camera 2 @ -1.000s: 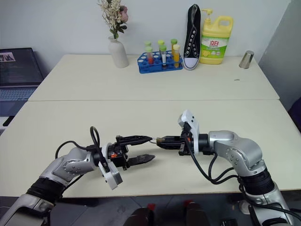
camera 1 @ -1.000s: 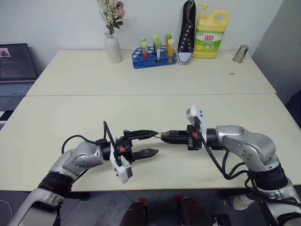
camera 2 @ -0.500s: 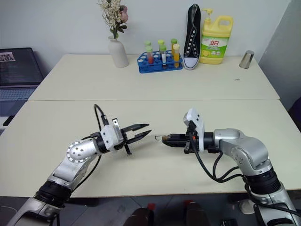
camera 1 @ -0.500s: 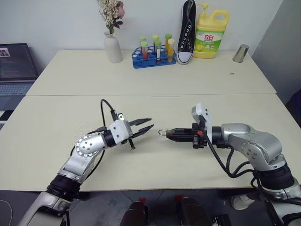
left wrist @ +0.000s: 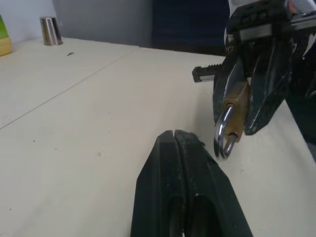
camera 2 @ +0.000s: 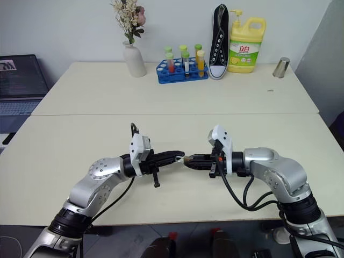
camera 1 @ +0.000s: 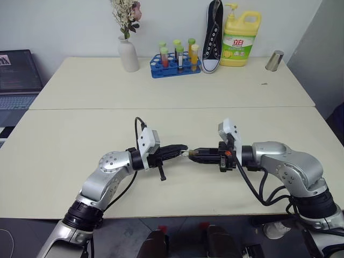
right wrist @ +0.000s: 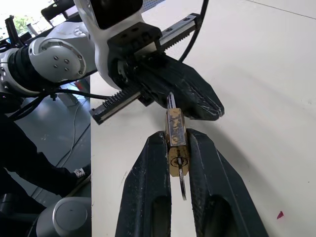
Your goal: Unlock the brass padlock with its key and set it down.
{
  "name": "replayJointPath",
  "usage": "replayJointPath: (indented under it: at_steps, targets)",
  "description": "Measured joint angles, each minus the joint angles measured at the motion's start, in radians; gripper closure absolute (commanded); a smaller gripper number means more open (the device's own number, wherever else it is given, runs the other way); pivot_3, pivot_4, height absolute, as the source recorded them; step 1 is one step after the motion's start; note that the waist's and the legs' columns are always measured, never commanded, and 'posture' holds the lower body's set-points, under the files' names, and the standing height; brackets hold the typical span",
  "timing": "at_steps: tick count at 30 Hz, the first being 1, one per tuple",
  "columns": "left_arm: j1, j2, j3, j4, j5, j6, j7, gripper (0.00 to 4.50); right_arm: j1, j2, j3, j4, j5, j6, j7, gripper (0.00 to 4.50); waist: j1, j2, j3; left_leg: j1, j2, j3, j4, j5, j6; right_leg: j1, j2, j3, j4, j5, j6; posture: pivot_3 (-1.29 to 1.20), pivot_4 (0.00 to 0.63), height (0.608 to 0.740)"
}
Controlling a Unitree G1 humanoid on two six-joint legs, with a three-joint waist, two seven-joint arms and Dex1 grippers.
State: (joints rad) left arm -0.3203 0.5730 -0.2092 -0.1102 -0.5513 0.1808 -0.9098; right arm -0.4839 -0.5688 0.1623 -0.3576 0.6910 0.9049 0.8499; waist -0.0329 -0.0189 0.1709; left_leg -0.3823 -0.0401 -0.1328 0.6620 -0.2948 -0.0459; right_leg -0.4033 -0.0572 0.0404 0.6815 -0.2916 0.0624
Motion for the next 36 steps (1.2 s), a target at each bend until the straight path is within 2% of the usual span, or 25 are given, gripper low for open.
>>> replayJointPath:
  at_steps: [14, 20, 25, 36]
  targets:
    - [0.073, 0.001, 0.049, -0.137, -0.042, 0.174, -0.056, 4.50, 0.001, -0.001, 0.000, 0.000, -0.002, -0.001, 0.003, 4.36, 0.001, 0.000, 0.000, 0.000, 0.000, 0.000, 0.000, 0.000, 0.000, 0.000, 0.000, 0.000, 0.000, 0.000, 0.000, 0.00, 0.150, 0.740]
    - [0.081, 0.023, 0.090, -0.206, -0.143, 0.314, -0.066, 4.50, 0.001, -0.003, 0.000, 0.000, -0.002, -0.003, 0.009, 4.36, 0.001, 0.000, 0.000, 0.000, 0.001, 0.000, 0.000, -0.001, 0.001, 0.000, 0.000, 0.000, 0.000, 0.000, 0.000, 0.00, 0.150, 0.740]
    - [0.062, -0.019, 0.131, -0.207, -0.191, 0.384, -0.018, 4.50, 0.001, -0.003, 0.000, 0.000, -0.003, -0.004, 0.019, 4.36, 0.001, 0.000, 0.000, 0.000, 0.001, 0.000, 0.000, 0.000, 0.001, 0.000, 0.000, 0.000, 0.000, 0.000, 0.000, 0.00, 0.150, 0.740]
    - [0.031, -0.042, 0.136, -0.207, -0.191, 0.400, 0.001, 4.50, 0.003, -0.010, 0.000, 0.001, -0.005, -0.004, 0.020, 4.36, 0.001, 0.000, 0.000, 0.000, 0.001, 0.000, 0.000, 0.000, 0.000, 0.000, 0.000, 0.000, 0.000, 0.000, 0.000, 0.00, 0.150, 0.740]
